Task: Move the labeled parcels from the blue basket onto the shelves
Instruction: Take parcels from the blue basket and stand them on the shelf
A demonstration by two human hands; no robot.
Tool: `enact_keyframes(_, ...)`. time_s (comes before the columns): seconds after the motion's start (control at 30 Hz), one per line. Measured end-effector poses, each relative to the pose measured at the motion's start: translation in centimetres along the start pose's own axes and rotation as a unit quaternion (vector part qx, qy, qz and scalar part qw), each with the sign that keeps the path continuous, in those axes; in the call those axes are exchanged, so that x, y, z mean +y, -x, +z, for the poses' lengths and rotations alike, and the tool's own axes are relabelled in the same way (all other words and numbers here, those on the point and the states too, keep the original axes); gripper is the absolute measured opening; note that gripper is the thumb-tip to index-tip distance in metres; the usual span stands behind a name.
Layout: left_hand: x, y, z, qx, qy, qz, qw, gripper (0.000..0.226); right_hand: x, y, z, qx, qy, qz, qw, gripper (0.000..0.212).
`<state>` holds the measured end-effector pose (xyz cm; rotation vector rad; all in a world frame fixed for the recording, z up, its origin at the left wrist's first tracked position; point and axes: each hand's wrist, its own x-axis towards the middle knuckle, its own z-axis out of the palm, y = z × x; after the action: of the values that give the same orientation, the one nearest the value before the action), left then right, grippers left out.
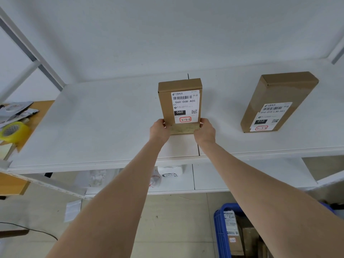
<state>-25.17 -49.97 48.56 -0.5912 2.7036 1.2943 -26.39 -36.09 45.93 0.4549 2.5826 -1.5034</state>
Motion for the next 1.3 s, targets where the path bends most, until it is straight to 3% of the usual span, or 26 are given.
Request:
enact_keyframes(0.27,-0.6,2.3,-0.3,-0.005,0.017,-0.051,0.999,0.049,0.2,1.6,-0.9,-0.016,0.005,0.009,1.0,0.058)
enact_keyframes(0.4,-0.8,5.2,-0.3,0.049,0.018,-0.071,0.996,0.041,0.5,3.5,-2.7,0.001,0.015,0.006,1.0,0.061)
enact_keyframes(0.6,0.4,10.2,2.7,0.056,-0.041,0.023,0.997,0.032,3.8,8.8,-7.3,0.048,0.049,0.011,0.998,0.064)
enact_keyframes(0.9,3.1,19.5,11.8,-0.065,-0.064,0.112,0.99,0.036,12.8,16.5,-15.3,0.096,0.052,0.071,0.992,0.065)
enact_keyframes(1.3,8.3,27.1,33.0,-0.118,-0.085,0.076,0.986,0.034,29.8,14.1,-29.2,0.065,0.068,0.104,0.99,0.063)
